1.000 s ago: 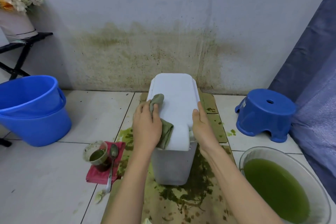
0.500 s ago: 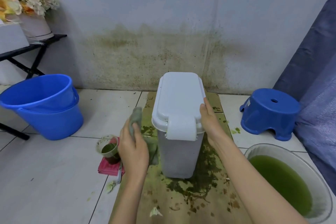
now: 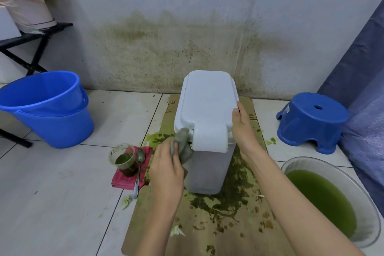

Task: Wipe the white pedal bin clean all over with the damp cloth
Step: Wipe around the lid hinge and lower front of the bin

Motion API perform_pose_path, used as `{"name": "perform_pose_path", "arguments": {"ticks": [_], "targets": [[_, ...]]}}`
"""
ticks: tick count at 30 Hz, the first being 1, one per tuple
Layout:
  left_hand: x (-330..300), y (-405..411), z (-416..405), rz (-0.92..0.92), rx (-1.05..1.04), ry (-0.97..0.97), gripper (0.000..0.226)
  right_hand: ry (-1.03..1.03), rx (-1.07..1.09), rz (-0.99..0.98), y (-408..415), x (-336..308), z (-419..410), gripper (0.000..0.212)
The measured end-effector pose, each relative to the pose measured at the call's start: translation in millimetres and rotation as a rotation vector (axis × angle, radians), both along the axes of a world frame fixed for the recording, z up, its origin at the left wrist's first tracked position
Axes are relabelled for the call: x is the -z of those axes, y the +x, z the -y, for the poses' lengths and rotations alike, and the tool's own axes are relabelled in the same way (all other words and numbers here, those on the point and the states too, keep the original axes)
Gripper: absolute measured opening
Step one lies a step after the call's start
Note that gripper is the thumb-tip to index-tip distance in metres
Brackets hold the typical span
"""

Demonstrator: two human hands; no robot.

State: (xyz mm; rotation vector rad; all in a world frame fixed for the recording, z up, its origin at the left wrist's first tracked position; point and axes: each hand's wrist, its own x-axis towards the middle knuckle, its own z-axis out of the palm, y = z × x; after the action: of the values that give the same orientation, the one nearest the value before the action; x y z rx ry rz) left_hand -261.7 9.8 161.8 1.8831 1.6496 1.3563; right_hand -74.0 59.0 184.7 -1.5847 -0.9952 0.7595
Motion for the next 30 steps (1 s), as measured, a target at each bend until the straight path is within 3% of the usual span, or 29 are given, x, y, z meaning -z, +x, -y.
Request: {"name": "perform_pose_path", "arguments": {"ticks": [5, 11, 16, 18, 24, 26, 30], "targets": [[-23.8, 7.7, -12.3, -0.223, 0.164, 0.112, 0.034, 0.014, 0.006, -0.011, -1.9, -2.0, 3.1, 0.049], [-65.9, -2.8, -19.0, -0.619, 0.023, -0.086, 0.043, 0.045, 0.0, -0.031, -3.2, -2.7, 5.7, 0.047], [-73.2, -3.9, -31.9, -0.399, 0.125, -0.097, 0.036, 0.066, 0.04, 0.016, -3.1, 0.6, 0.5, 0.046], [-64.5, 3.6, -25.3, -0.393, 0.178, -0.106, 0.037, 0.071, 0.072, 0.039, -4.6, 3.7, -2.3, 0.045], [-53.0, -13.9, -23.2, -0.669, 0.235, -0.356, 0.029, 0.068, 0.075, 0.048, -3.3, 7.5, -3.5, 0.046], [-55.1, -19.2, -21.7, -0.553, 0.198, -0.342, 0.029, 0.079, 0.077, 0.062, -2.6, 7.3, -5.1, 0.046], [-59.6, -6.2, -29.0, -0.263, 0.159, -0.103, 0.035, 0.077, 0.094, 0.057, -4.2, 5.9, -4.4, 0.046]]}}
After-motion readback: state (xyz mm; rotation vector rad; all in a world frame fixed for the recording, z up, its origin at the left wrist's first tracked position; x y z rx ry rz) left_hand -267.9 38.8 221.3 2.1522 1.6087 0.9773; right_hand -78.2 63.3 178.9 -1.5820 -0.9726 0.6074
